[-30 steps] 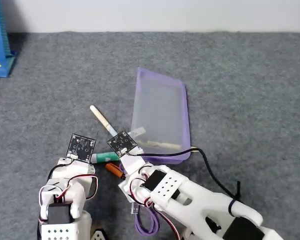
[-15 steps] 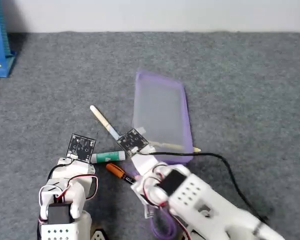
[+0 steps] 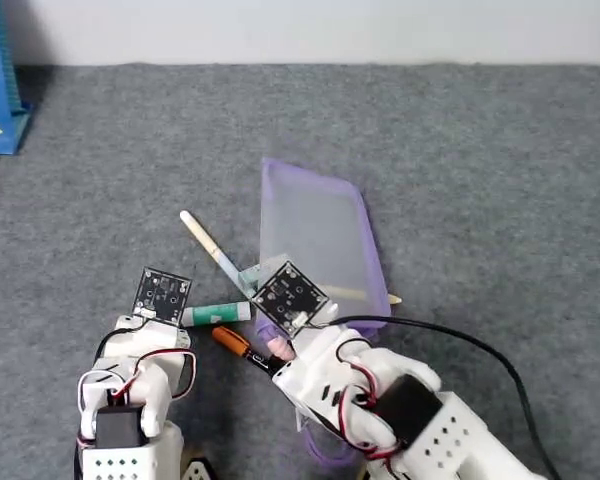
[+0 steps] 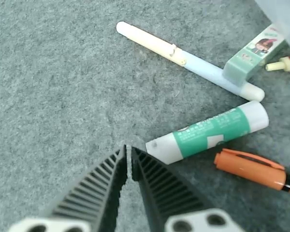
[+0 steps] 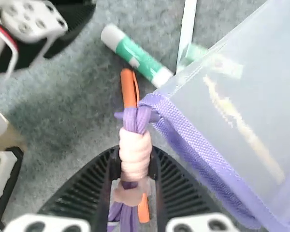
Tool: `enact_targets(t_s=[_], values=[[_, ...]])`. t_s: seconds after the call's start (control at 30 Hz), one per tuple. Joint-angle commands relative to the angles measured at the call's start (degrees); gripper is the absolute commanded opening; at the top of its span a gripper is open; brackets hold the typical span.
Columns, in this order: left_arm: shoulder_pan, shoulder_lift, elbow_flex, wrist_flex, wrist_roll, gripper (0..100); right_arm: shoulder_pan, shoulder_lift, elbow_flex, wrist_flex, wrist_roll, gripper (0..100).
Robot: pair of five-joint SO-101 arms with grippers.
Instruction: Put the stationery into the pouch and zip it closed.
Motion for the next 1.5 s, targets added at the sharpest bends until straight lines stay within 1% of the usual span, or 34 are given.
enact_targets(t_s=[0.0,0.2,0.37,0.43,0.63,0.8,0.87,0.93,0.97,1.07,1.2,1.3,1.37,1.47], values=[[-0.1,0.4,-0.6,-1.2,-0.4,2,0.7,-2.9,-3.3,-1.1,0.6,0.7],[0.2,0.5,-0.6,-1.1,-0.4,2,0.7,-6.0,-3.3,-0.7,0.9,0.7],[-0.2,0.4,-0.6,5.7,-0.6,2,0.7,-7.1,-3.3,-1.0,0.8,0.7],[-0.2,0.3,-0.6,7.0,-0.6,2,0.7,-7.1,-3.3,-1.0,0.7,0.7],[0.0,0.3,-0.8,2.5,-0.6,2,0.8,-7.6,-3.3,-1.0,0.9,0.7],[0.8,0.3,-1.8,-2.7,-0.3,2,4.1,-10.2,-3.3,-1.1,1.0,0.7],[2.5,0.3,-3.3,-3.3,-0.3,2,4.5,-10.9,-3.3,-0.9,0.8,0.7],[3.6,0.3,-5.3,-1.8,-0.1,2,4.5,-11.0,-3.3,-0.8,0.6,0.7],[3.8,0.3,-6.6,-0.7,1.0,2,4.5,-10.9,-3.3,-1.0,0.6,0.7],[3.7,0.3,-10.0,1.2,8.9,2,4.5,-10.9,-3.3,-1.1,0.5,0.7],[4.2,0.3,-12.3,1.1,17.5,2,4.5,-10.9,-3.3,-1.1,0.5,0.7],[6.7,0.3,-13.6,1.1,23.7,2,4.7,-10.9,-3.3,-1.1,0.5,0.7],[9.4,0.3,-13.8,1.8,26.7,2,4.8,-10.9,-3.3,-1.1,0.5,0.8],[13.2,0.3,-14.6,5.2,27.7,4,4.8,-10.9,-3.3,-1.1,0.5,0.8]])
